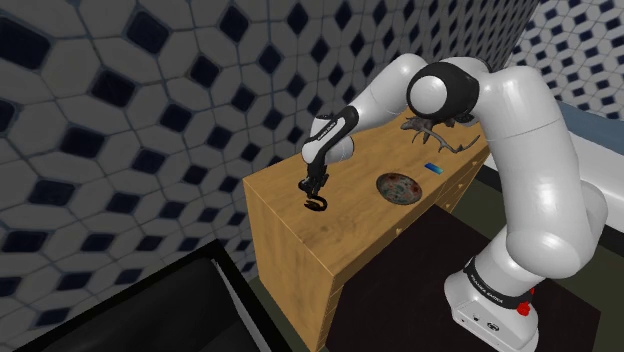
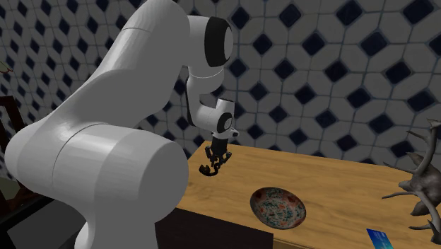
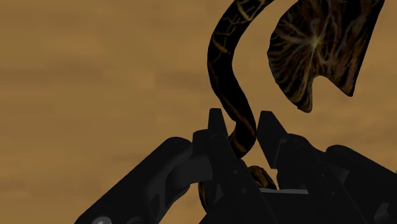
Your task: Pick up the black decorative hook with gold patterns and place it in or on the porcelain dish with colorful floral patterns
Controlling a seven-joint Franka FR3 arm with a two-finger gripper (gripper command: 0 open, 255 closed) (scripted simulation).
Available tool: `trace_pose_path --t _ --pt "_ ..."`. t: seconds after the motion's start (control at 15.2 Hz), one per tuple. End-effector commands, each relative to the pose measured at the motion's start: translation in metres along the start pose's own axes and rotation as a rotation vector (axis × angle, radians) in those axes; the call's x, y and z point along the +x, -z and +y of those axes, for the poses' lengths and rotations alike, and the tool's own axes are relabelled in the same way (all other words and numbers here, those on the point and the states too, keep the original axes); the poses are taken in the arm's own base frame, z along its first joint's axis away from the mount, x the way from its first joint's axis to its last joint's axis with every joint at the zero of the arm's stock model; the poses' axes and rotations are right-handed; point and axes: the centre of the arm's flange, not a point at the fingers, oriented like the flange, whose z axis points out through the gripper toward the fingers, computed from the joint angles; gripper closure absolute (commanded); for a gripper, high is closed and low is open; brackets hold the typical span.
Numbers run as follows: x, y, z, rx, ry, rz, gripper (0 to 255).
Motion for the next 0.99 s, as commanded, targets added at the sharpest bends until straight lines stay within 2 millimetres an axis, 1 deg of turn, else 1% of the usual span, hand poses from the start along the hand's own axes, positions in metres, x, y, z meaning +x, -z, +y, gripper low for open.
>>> trace_pose_path --t 0.0,0.92 --pt "0.0 0.0 0.0 0.0 0.0 0.0 255" --pt "-0.004 0.073 -0.01 0.0 0.0 0.0 255"
